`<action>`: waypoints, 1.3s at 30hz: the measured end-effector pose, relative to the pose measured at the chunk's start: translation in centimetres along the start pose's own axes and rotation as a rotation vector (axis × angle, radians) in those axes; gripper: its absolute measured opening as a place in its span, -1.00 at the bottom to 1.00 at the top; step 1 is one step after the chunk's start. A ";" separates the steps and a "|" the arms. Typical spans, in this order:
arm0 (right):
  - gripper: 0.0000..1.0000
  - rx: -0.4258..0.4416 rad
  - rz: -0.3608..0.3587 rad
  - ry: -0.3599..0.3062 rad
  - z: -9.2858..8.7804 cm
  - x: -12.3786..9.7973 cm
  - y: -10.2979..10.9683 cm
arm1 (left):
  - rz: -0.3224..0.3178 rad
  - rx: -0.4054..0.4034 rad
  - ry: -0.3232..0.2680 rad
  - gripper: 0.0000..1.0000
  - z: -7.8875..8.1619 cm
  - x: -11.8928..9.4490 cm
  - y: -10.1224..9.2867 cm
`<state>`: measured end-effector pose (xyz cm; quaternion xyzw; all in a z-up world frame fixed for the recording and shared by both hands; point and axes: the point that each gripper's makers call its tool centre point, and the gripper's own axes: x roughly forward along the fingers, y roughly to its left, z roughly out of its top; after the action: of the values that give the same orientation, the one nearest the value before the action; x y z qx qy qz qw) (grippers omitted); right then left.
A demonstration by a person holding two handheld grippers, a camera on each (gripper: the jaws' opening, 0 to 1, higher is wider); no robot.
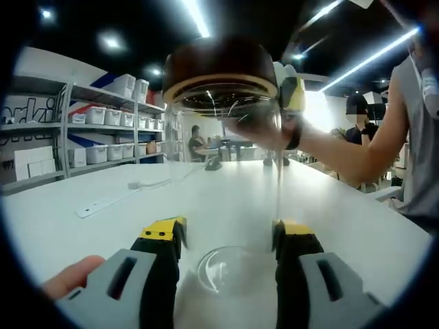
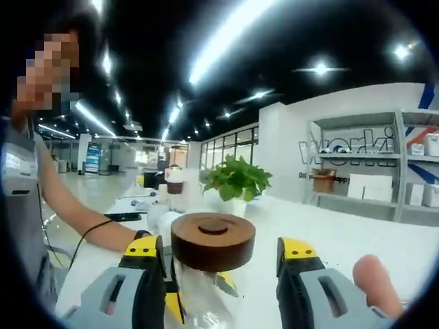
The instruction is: Clamp the coffee can twist off the lid put the lid on the table pick up the lid cover the can tighten the lid
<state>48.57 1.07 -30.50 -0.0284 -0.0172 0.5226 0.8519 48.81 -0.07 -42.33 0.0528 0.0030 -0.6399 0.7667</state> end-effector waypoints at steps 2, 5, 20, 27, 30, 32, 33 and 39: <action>0.17 0.016 0.030 -0.016 0.4 0.4 0.4 | 0.000 0.001 0.001 -0.09 0.0 0.0 0.0; 0.13 -0.016 0.056 -0.010 0.3 0.8 0.9 | -0.002 0.000 0.001 -0.09 0.0 0.0 0.0; -0.07 -0.011 -0.126 0.020 0.2 0.7 0.4 | -0.004 0.000 0.006 -0.10 -0.1 0.0 0.0; -0.07 -0.055 -0.331 0.027 0.4 0.7 0.3 | 0.000 -0.001 0.009 -0.10 -0.1 0.0 0.1; -0.07 -0.021 -0.391 0.014 0.3 0.7 0.1 | 0.005 0.000 0.011 -0.10 -0.2 -0.1 0.1; -0.07 -0.015 -0.431 0.007 0.3 0.7 0.2 | 0.005 0.000 0.012 -0.10 -0.2 -0.1 0.1; -0.07 -0.012 -0.443 0.006 0.3 0.6 0.2 | 0.004 0.000 0.012 -0.10 -0.2 -0.1 0.1; -0.07 -0.028 -0.541 -0.008 0.3 0.6 0.2 | 0.005 0.000 0.014 -0.10 -0.2 0.0 0.1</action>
<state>48.62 1.71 -30.19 -0.0324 -0.0345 0.2760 0.9600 48.91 0.00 -42.52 0.0573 0.0080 -0.6377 0.7681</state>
